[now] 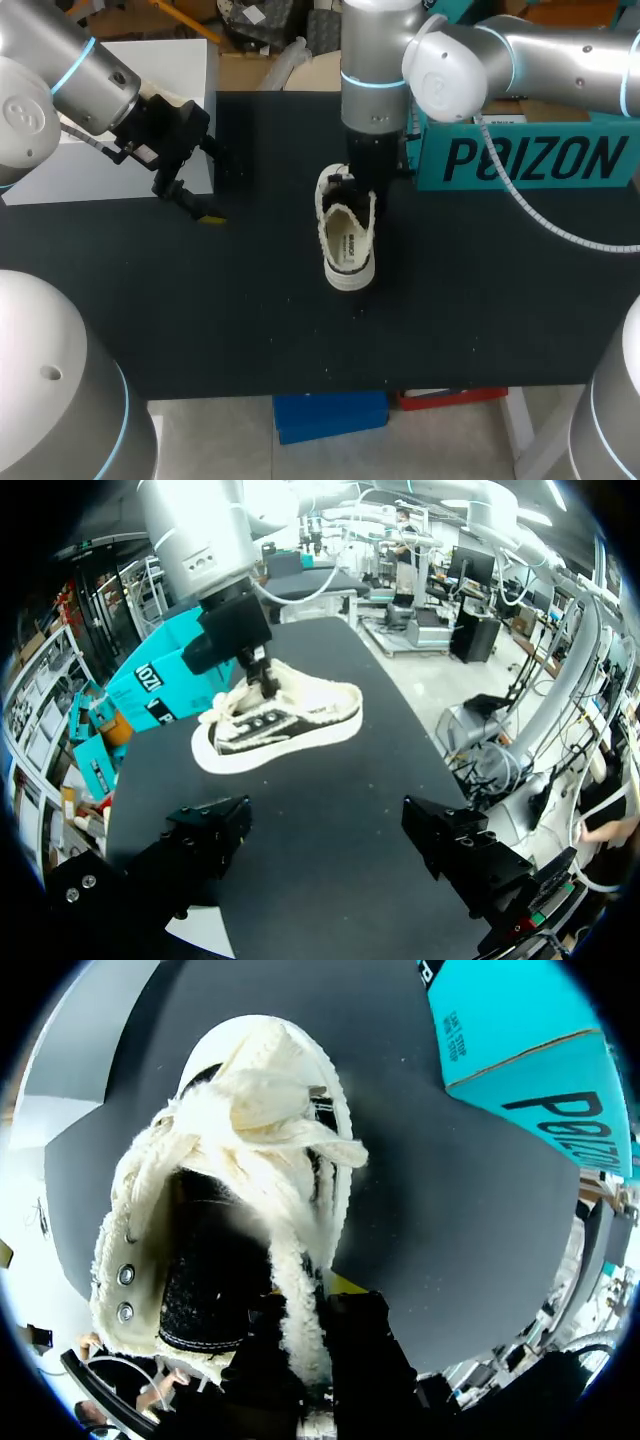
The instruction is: Take the shoe out of the shoebox, open the shoe tongue, remove and reinsert the insole, then place the shoe into the shoebox
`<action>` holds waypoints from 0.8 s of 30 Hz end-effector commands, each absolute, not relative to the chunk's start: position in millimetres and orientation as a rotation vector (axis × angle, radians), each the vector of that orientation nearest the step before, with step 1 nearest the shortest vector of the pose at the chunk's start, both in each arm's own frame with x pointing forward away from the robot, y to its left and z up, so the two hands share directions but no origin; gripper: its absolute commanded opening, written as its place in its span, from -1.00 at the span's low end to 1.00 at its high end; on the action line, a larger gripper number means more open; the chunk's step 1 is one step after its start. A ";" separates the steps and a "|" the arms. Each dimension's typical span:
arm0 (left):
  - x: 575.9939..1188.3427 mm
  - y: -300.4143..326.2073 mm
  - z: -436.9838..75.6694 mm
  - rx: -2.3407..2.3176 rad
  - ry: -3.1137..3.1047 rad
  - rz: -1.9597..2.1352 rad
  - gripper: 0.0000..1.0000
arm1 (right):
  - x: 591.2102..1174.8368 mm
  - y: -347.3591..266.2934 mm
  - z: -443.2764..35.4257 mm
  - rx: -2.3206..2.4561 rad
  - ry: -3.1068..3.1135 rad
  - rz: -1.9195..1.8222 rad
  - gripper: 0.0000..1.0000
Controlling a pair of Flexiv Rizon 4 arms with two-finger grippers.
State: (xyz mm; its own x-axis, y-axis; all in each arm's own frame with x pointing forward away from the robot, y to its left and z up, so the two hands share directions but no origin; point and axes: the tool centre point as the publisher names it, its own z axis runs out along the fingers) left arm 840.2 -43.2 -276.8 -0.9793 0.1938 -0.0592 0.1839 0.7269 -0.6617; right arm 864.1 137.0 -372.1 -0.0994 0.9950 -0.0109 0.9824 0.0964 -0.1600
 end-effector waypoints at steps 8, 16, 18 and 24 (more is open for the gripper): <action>839.8 -43.6 -278.4 -0.318 -2.910 1.113 1.00 | 886.2 84.2 -212.2 -1.158 -3.111 0.153 -1.00; 839.8 -43.6 -278.4 -0.318 -2.910 1.113 1.00 | 895.5 71.8 -181.1 -0.761 -3.181 0.201 -1.00; 839.8 -43.6 -278.4 -0.318 -2.910 1.113 1.00 | 895.5 71.8 -181.1 -0.761 -3.181 0.201 -1.00; 839.8 -43.6 -278.4 -0.318 -2.910 1.113 1.00 | 895.5 71.8 -181.1 -0.761 -3.181 0.201 -1.00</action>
